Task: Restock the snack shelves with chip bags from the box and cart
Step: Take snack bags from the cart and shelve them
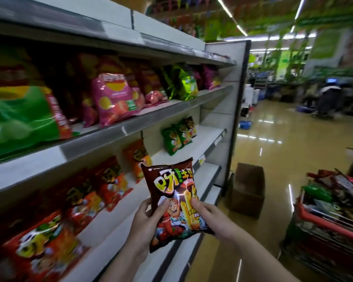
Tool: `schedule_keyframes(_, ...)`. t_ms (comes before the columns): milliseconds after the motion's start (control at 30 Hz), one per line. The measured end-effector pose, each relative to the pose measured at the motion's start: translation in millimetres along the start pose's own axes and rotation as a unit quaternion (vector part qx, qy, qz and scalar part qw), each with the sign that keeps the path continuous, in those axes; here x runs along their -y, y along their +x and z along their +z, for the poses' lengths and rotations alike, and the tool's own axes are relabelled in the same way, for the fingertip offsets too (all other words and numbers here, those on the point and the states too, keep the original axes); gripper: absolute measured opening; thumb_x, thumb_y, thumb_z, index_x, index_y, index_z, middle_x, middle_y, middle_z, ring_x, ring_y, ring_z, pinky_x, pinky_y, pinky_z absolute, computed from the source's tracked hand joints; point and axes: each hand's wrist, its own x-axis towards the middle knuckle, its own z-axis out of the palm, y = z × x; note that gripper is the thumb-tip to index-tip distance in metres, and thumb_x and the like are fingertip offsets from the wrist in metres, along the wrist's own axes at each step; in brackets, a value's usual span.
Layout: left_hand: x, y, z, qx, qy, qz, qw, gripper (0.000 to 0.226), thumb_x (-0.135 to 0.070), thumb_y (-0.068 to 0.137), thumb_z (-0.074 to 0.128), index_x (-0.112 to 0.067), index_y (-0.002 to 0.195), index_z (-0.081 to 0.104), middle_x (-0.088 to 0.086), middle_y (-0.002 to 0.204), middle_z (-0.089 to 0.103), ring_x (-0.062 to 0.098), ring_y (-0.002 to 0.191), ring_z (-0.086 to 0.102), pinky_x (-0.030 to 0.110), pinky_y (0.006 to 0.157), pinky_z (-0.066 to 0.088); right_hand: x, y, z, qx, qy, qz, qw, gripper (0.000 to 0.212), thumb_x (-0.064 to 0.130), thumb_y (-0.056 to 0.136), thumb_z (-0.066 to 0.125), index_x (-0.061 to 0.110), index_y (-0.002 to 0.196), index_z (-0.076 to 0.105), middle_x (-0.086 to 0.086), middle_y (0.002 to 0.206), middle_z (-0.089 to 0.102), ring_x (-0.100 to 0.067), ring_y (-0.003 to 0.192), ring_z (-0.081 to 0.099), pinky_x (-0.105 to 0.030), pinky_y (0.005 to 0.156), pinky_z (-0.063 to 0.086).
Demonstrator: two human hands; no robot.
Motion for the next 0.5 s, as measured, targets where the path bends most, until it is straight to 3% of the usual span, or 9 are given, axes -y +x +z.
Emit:
schedule_keyframes(133, 11, 71, 46, 0.034, 0.011, -0.009, 0.999, 0.042, -0.034, 0.072, 0.072, -0.019, 0.108, 0.057, 0.008, 0.095, 0.074, 0.025, 0.079, 0.074, 0.035, 0.066, 0.059, -9, 46, -57, -0.024, -0.007, -0.001, 1.000, 0.033, 0.053, 0.087, 0.048, 0.026, 0.103, 0.057, 0.009, 0.089, 0.075, -0.006, 0.084, 0.073, -0.015, 0.069, 0.053)
schedule_keyframes(233, 24, 136, 84, 0.065, 0.015, -0.014, 0.998, 0.033, -0.028, 0.078, 0.071, -0.018, 0.107, 0.058, 0.006, 0.093, 0.075, 0.025, 0.080, 0.074, 0.034, 0.064, 0.059, -14, 90, -109, -0.040, 0.005, 0.007, 0.999, 0.036, 0.049, 0.089, 0.048, 0.021, 0.109, 0.059, 0.005, 0.094, 0.075, -0.010, 0.091, 0.072, -0.017, 0.073, 0.054)
schedule_keyframes(400, 31, 250, 143, 0.082, -0.002, -0.028, 0.996, 0.040, -0.031, 0.072, 0.073, -0.018, 0.107, 0.059, 0.006, 0.091, 0.076, 0.026, 0.081, 0.074, 0.037, 0.067, 0.059, -4, 177, -191, -0.051, 0.040, 0.026, 0.998, 0.033, 0.040, 0.094, 0.048, 0.016, 0.114, 0.058, 0.001, 0.100, 0.076, -0.015, 0.097, 0.072, -0.021, 0.078, 0.055)
schedule_keyframes(500, 28, 316, 172, 0.083, 0.001, -0.038, 0.996, 0.035, -0.029, 0.078, 0.072, -0.018, 0.108, 0.058, 0.007, 0.087, 0.076, 0.028, 0.079, 0.074, 0.036, 0.066, 0.059, 11, 232, -235, -0.050, 0.016, 0.025, 0.998, 0.045, 0.048, 0.086, 0.051, 0.015, 0.115, 0.059, 0.002, 0.100, 0.076, -0.015, 0.098, 0.071, -0.021, 0.079, 0.054)
